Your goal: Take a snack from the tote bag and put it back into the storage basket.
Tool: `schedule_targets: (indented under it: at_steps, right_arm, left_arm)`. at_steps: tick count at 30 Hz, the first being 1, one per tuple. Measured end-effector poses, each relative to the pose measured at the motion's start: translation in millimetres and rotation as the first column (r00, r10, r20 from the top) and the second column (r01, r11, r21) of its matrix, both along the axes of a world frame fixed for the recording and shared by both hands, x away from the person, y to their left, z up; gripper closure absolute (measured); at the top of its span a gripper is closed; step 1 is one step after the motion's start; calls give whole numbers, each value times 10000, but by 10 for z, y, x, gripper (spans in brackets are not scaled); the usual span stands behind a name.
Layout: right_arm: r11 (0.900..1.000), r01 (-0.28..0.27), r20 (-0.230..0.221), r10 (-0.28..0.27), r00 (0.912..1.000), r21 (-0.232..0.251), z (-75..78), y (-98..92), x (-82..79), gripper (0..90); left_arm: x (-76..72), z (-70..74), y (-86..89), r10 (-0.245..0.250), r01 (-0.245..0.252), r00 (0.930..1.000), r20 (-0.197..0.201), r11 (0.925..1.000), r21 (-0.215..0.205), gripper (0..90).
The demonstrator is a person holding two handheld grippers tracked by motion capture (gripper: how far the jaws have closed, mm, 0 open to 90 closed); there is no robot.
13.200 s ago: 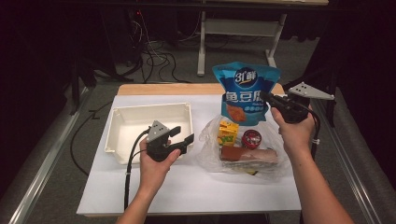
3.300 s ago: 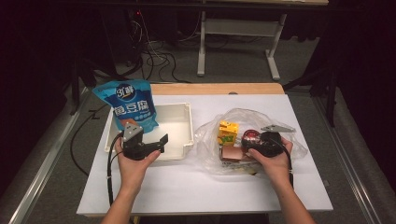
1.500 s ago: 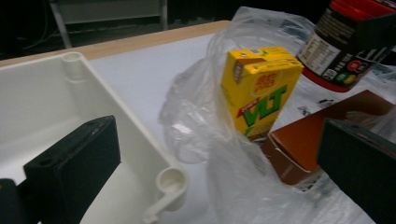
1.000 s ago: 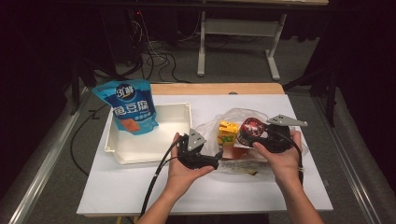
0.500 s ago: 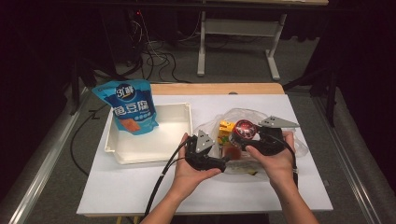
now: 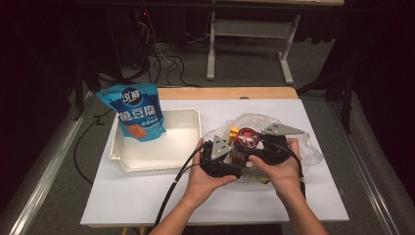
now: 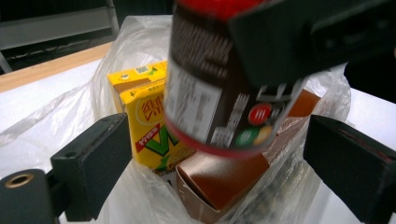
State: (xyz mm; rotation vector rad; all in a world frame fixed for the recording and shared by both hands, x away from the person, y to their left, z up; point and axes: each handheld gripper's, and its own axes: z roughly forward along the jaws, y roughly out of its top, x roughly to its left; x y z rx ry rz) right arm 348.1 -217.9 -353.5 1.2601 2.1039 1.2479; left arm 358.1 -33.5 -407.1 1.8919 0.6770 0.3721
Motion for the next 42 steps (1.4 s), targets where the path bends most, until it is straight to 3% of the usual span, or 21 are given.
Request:
schedule_targets:
  at_steps: [6, 10, 14, 18, 21, 23, 27, 35, 42]
  right_arm:
    - [9998, -192, -98, 193, 9998, 63, -10, 71, -3, 261]
    - [9992, -386, -166, 388, 9991, 96, -22, 97, 1, 261]
    - [9982, -526, -331, 536, 9980, 299, -26, 116, -1, 261]
    - [9970, -610, -359, 627, 9974, 473, -30, 114, 4, 258]
    - [9941, -666, -118, 679, 9976, 855, -36, 95, 12, 254]
    - [9913, -722, 74, 718, 9974, 1098, -23, 80, 3, 212]
    - [9886, -738, 329, 700, 9970, 1311, 11, 25, -22, 158]
    - [9771, -851, 657, 736, 9951, 1950, 15, -185, -100, 157]
    - [9846, -411, 607, 312, 9977, 1702, -83, -363, -185, 159]
  left_arm:
    - [8, 17, -47, 64, -67, 9994, 331, 9999, 86, 138]
    - [30, -6, -50, 77, -80, 9995, 294, 9999, 93, 155]
    - [42, -14, -16, -138, 138, 9995, 293, 9999, -3, 223]
    - [26, -1, 5, -227, 222, 9983, 539, 9997, 85, 251]
    - [27, 18, 33, -238, 251, 9983, 532, 9994, -244, 257]
    - [45, 30, 68, -180, 195, 9994, 306, 9985, -508, 259]
    - [65, 33, 141, -24, 36, 9997, 249, 9988, -494, 261]
    - [112, 37, 277, 202, -202, 9998, -7, 9974, -686, 261]
    - [121, 72, 388, 246, -245, 9997, 10, 9966, -790, 262]
